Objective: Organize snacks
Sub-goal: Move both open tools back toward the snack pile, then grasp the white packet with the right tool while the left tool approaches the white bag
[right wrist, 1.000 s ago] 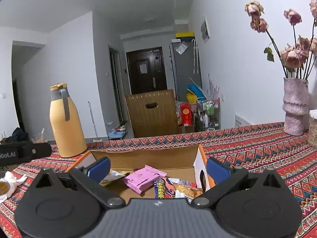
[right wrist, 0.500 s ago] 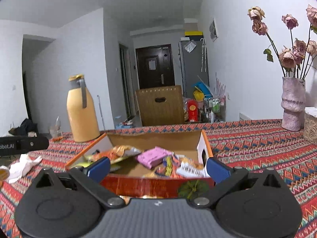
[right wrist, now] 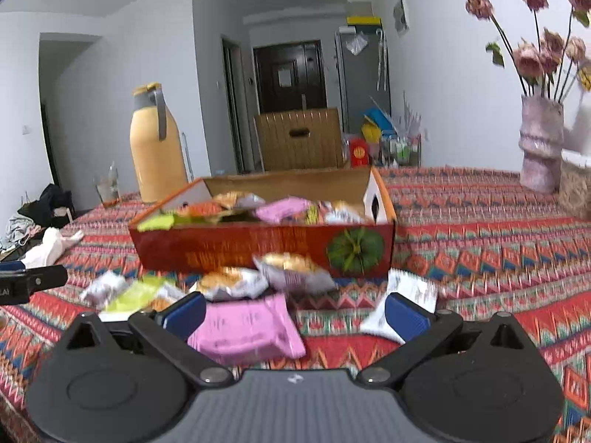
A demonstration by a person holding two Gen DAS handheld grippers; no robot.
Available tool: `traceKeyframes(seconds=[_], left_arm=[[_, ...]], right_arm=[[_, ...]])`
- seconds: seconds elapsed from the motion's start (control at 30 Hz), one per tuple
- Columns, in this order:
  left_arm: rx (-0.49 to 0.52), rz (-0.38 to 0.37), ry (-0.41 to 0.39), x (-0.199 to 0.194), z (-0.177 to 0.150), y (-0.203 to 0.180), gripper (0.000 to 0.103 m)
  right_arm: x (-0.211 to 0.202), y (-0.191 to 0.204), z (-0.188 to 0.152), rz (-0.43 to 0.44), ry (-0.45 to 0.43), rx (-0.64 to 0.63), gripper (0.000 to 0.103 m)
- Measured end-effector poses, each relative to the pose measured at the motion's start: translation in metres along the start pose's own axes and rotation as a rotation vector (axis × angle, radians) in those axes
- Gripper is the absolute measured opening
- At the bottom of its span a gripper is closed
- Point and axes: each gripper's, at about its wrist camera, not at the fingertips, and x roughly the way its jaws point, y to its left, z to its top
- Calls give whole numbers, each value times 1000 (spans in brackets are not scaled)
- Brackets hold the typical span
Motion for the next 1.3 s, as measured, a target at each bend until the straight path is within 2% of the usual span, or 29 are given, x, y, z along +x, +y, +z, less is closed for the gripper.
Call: traceKeyframes(seconds=[0.23,0.4,0.8,0.97,1.2,1.3], left_arm=[[-17,-19,5,9,-14,0,103],[-31,-32,9,9,-16,2,103],[-44,-65,11,7,-17,4,103],[-43,-71,12,7,-18,4,103],[-45,-76,14,7,-18,4,103],[-45,-74,15,7,-18,5,103]], right_arm=[[2,2,-14,-12,72,10,103],[0,15,-17,-6,83,-8,103],[10,50,-31,20,175,-39,102],[16,63,-37,36,207,-40,86],[18,75,-42,2,212,-97,74],[15,77,-43,7,202,-113,61]])
